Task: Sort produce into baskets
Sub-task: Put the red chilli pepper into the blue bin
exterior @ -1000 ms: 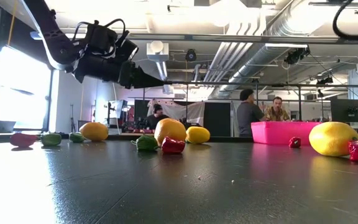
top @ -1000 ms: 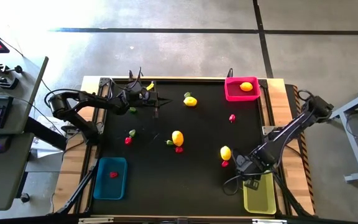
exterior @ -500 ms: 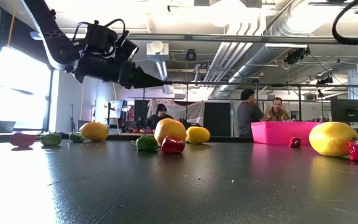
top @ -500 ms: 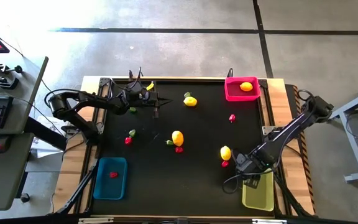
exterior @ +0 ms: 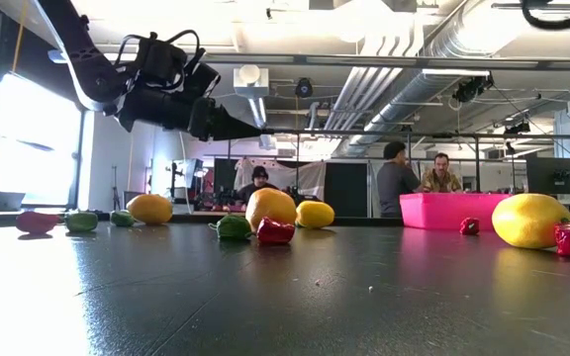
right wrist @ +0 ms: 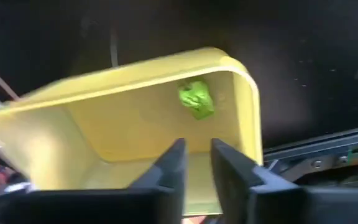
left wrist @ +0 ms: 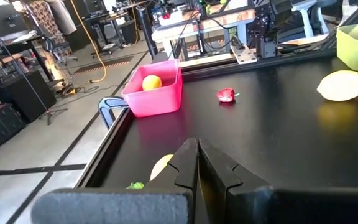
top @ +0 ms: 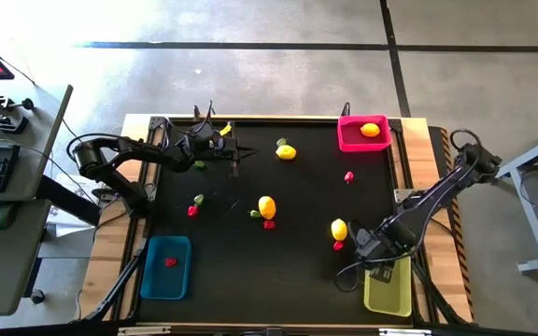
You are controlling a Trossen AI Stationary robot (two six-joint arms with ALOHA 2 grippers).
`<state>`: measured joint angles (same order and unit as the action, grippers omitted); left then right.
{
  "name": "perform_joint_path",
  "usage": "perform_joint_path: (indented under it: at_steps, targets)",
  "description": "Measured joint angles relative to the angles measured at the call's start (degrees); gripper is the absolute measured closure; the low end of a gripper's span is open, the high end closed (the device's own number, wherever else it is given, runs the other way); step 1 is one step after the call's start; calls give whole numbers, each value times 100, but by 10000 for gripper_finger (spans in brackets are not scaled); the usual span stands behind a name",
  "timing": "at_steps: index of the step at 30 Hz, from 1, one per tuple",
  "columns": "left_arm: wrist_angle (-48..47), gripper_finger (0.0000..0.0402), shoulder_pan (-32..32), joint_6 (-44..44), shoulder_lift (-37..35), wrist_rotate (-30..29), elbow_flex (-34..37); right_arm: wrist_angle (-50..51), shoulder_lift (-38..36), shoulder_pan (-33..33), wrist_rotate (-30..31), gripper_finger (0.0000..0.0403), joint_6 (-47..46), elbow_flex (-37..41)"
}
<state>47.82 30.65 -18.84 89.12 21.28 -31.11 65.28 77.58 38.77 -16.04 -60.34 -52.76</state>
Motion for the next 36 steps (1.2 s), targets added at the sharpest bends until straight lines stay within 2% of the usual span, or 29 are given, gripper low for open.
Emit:
perform_joint_path:
  at_steps: [3,7,12,18,25,28,31,36]
  targets:
    - [-41,402,0,14,2,0,0,-65,0,-179,131,394,505,248]
    - [-43,402,0,15,2,0,0,-398,0,-341,529,384,736,340]
    - [-45,401,0,15,2,-3,0,-851,0,-336,1015,400,1067,340]
    - [-47,401,0,17,2,-3,0,-876,2,-336,941,397,991,190]
    - [-47,401,0,44,2,-3,0,-164,0,-458,967,402,1264,-607]
    - [-49,402,0,67,2,0,0,10,0,-808,1128,402,1369,-720]
    - [-49,402,1,76,2,0,0,-181,-2,-1371,1268,403,2078,-645]
    - [-288,402,1,76,-106,-1,0,-1544,-2,-2365,1473,403,3740,-249]
